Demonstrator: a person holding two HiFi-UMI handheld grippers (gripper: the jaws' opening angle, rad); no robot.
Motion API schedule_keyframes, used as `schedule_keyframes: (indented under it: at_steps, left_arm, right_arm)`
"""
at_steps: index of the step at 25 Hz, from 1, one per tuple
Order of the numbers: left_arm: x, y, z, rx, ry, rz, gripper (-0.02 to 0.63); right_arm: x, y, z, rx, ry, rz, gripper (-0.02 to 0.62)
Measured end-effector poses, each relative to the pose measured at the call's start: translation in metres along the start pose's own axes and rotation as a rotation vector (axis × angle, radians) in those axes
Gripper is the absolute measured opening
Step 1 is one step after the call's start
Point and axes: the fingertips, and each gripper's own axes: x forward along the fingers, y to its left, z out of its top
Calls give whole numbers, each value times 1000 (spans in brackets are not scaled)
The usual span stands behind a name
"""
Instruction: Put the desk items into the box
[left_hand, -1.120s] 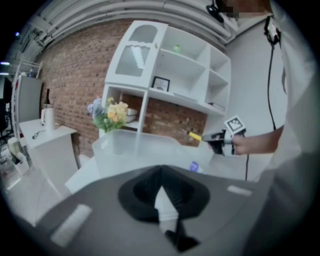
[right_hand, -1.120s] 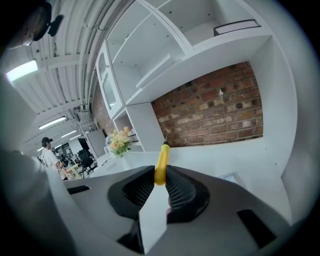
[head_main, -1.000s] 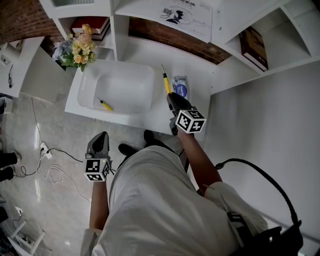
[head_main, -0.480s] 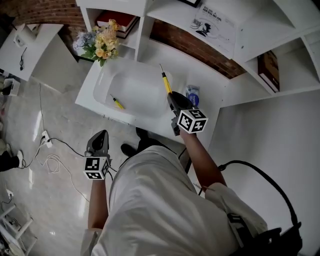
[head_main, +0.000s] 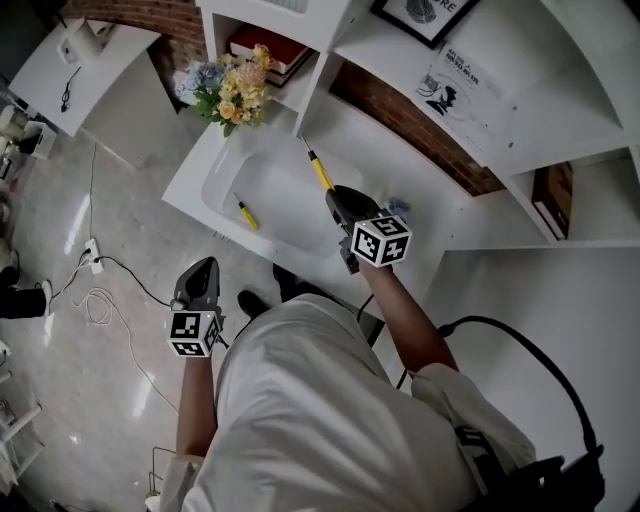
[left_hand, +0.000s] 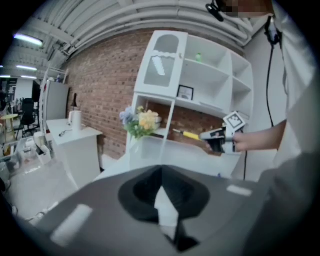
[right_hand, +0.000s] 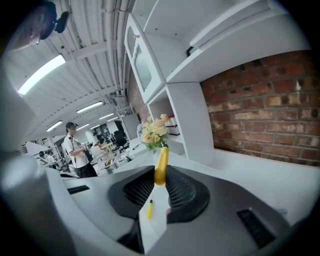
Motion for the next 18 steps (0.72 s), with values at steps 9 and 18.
schedule_keyframes:
  at_steps: [9,18]
  left_arm:
    - [0,8,4,-33,-10,92,3]
    - [-12,19,-1,-80,-10,199,3]
  right_arm:
    - [53,30,-9,-93,169,193,64]
    - [98,44,-45,-174,362,295,64]
